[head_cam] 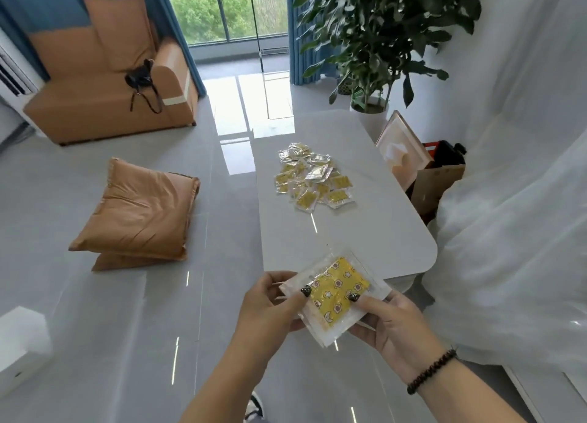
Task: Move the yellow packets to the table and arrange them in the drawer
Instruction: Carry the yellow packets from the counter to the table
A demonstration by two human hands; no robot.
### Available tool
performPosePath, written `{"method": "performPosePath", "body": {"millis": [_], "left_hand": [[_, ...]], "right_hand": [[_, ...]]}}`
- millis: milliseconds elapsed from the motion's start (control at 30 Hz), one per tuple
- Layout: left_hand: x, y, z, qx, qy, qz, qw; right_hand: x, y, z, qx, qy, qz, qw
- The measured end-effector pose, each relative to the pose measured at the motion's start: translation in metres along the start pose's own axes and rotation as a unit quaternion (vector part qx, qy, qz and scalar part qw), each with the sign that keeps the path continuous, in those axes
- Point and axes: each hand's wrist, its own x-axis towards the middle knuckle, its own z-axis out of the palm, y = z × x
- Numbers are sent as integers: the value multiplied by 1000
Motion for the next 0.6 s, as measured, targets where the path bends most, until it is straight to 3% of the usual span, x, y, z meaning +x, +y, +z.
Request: {"method": "performPosePath", "body": {"millis": [367, 600], "left_hand": [[186, 81, -136, 65, -23, -17, 997], [302, 133, -163, 62, -48, -50, 996]], "right_hand": [[165, -24, 170, 17, 74, -18, 997], [261, -37, 226, 48, 105, -13, 993]]}}
